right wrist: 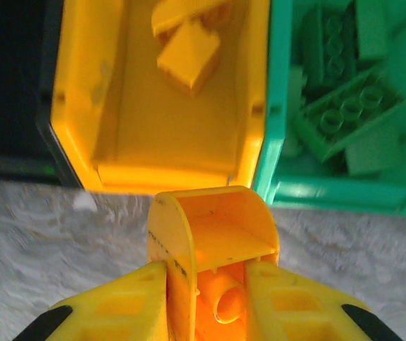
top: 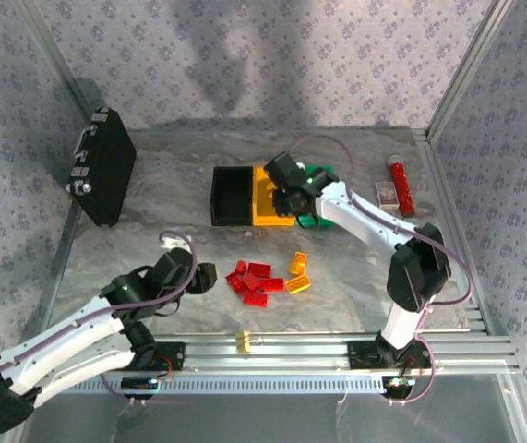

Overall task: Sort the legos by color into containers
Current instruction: Place the lego in the container.

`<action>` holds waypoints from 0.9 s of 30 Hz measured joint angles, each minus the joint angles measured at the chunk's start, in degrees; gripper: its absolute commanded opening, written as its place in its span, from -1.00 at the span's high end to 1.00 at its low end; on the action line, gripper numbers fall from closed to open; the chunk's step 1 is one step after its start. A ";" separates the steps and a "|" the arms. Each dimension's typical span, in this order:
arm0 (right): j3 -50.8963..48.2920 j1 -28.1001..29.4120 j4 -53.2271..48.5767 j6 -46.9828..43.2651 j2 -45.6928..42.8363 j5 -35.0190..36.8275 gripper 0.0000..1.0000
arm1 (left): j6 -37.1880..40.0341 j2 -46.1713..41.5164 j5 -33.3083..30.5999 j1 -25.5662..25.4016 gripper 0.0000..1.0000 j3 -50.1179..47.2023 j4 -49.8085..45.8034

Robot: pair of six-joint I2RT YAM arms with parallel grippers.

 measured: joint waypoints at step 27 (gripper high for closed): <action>6.10 -3.98 0.79 -4.87 5.44 -3.63 -0.15 | -0.85 5.62 -0.50 -5.77 -0.25 2.40 0.50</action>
